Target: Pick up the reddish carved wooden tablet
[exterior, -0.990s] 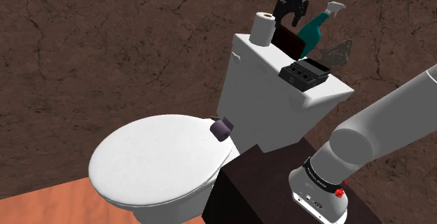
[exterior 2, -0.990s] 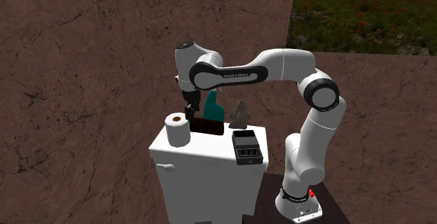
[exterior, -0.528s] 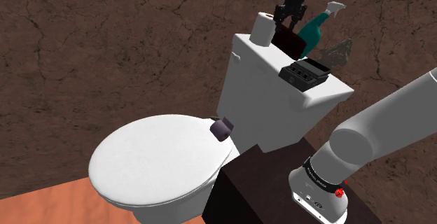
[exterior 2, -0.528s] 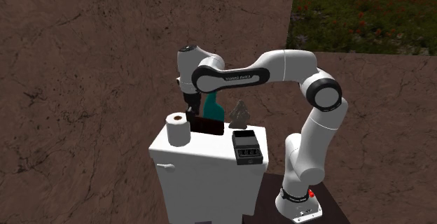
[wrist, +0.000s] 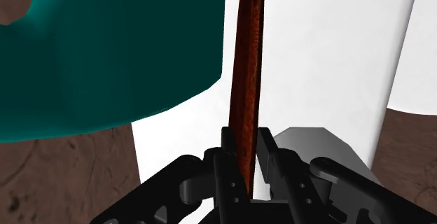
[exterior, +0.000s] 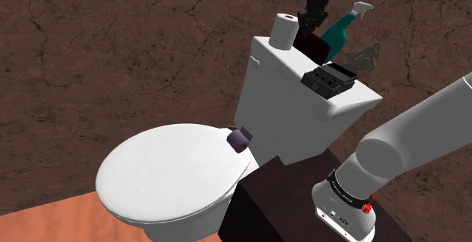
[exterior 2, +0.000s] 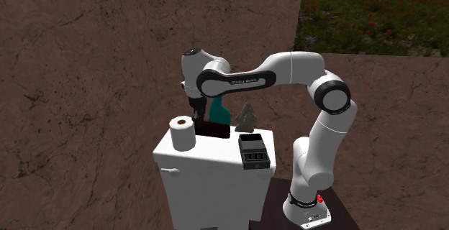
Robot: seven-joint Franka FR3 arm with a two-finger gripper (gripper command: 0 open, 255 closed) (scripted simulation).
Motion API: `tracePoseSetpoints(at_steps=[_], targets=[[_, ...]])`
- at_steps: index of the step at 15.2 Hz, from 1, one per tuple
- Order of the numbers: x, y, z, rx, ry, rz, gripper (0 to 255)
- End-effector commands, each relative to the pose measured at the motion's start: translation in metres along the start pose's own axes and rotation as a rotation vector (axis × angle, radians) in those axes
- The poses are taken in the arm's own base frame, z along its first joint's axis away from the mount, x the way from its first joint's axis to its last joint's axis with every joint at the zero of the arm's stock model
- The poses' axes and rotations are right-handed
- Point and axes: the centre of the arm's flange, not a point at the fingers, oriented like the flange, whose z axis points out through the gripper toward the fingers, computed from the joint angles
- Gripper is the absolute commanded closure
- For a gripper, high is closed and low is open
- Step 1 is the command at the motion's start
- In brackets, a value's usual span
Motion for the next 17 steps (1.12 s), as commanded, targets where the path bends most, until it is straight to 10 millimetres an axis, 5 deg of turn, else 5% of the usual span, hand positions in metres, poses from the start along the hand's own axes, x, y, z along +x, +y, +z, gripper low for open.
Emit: tracePoseSetpoints(at_steps=[1, 17], targets=[[0.003, 0.000, -0.001, -0.001, -0.009, 0.000, 255], [0.003, 0.010, -0.075, -0.001, -0.009, 0.000, 255]])
